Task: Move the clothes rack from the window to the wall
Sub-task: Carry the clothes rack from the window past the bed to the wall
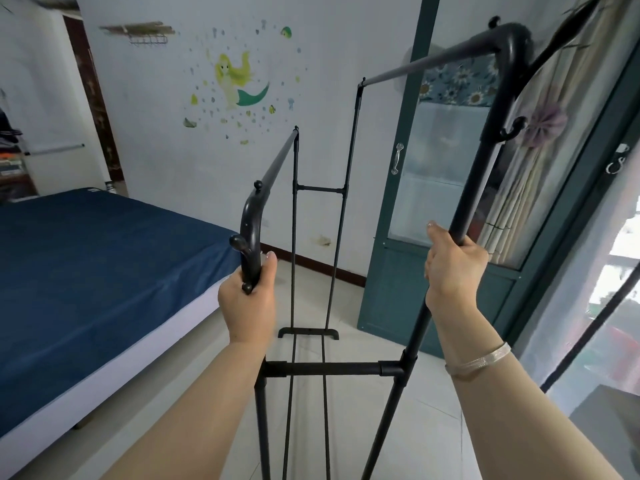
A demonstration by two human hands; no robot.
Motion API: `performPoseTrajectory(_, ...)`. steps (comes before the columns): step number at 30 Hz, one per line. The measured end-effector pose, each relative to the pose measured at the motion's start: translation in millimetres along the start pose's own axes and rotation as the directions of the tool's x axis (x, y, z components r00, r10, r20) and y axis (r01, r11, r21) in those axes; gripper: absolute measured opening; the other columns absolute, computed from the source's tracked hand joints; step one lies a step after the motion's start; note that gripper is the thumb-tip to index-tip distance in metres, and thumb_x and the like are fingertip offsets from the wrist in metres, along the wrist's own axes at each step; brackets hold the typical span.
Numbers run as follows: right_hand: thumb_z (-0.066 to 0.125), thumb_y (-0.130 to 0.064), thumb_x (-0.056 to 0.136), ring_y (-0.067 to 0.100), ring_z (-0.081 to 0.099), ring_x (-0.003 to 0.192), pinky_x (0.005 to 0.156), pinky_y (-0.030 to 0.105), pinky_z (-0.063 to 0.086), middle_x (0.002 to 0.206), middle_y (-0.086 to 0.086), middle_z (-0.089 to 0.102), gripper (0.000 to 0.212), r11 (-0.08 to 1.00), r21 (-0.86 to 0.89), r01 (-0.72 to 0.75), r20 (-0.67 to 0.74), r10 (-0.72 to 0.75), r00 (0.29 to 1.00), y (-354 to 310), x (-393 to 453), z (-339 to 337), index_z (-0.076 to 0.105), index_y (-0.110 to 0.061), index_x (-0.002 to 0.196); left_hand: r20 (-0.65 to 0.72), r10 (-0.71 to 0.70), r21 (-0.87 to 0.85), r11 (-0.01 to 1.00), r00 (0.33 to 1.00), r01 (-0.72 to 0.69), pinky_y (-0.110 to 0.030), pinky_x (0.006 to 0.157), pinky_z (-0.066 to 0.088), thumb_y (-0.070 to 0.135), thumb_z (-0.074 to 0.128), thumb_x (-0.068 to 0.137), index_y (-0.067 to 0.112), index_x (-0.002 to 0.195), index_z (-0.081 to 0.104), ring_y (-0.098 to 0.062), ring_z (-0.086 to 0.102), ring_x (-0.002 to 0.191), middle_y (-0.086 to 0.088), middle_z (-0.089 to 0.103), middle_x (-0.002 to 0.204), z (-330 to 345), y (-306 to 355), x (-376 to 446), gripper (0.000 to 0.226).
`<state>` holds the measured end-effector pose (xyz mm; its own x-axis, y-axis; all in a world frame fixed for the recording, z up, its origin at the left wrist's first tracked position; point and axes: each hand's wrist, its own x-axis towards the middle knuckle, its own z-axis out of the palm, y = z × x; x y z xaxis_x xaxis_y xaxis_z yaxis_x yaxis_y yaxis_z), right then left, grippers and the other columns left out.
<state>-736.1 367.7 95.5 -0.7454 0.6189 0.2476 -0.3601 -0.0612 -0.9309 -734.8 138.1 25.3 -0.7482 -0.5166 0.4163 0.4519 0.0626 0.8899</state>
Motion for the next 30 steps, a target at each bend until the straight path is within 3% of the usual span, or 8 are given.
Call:
performPoseTrajectory(5,0.068,-0.03,0.076,0.016,0.019,0.045,0.041,0.026,0.019,0.053,0.001,0.025,0.045,1.0,0.016,-0.004,0.043,0.004,0.999,19,55,7,0.028,-0.025,0.057,-0.047,0.002,0.011,1.0,0.999,-0.001,-0.017,0.051,0.038,0.045,0.065,0.082,0.019,0.048,0.042,-0.001,0.043,0.043,0.013,0.04,0.038,45,-23,20,0.049)
performPoseTrajectory(9,0.068,-0.03,0.077,0.019,0.017,0.05,0.045,0.029,0.017,0.055,0.004,0.023,0.046,1.0,0.009,-0.008,0.078,0.007,0.997,33,96,20,0.027,-0.024,0.057,-0.095,0.007,0.009,1.0,0.995,-0.006,-0.007,0.043,0.034,0.039,0.066,0.084,0.026,0.046,0.037,0.001,0.04,0.04,0.015,0.038,0.037,78,-39,38,0.05)
performPoseTrajectory(19,0.07,-0.028,0.078,0.014,0.022,0.042,0.04,0.024,0.022,0.05,-0.001,0.027,0.045,0.998,0.036,-0.042,0.085,0.039,0.996,71,181,65,0.03,-0.024,0.056,-0.095,0.025,0.012,1.0,0.995,-0.024,-0.008,0.042,0.034,0.039,0.066,0.085,0.024,0.048,0.039,0.0,0.039,0.039,0.014,0.039,0.038,133,-81,99,0.048)
performPoseTrajectory(25,0.07,-0.028,0.079,0.015,0.023,0.045,0.044,0.029,0.023,0.054,0.002,0.027,0.042,0.999,0.029,-0.02,0.098,0.017,0.995,98,224,115,0.033,-0.025,0.06,-0.103,0.024,0.027,0.999,0.994,-0.021,-0.014,0.048,0.039,0.041,0.066,0.085,0.016,0.052,0.043,-0.002,0.041,0.043,0.013,0.042,0.041,155,-114,159,0.047)
performPoseTrajectory(30,0.07,-0.028,0.079,0.017,0.022,0.047,0.047,0.031,0.023,0.056,0.003,0.026,0.043,0.999,0.027,-0.019,0.101,0.016,0.995,118,259,151,0.031,-0.025,0.06,-0.093,0.023,0.044,0.999,0.995,-0.019,-0.023,0.051,0.037,0.037,0.066,0.087,0.029,0.044,0.043,-0.003,0.039,0.043,0.013,0.04,0.04,174,-132,200,0.049)
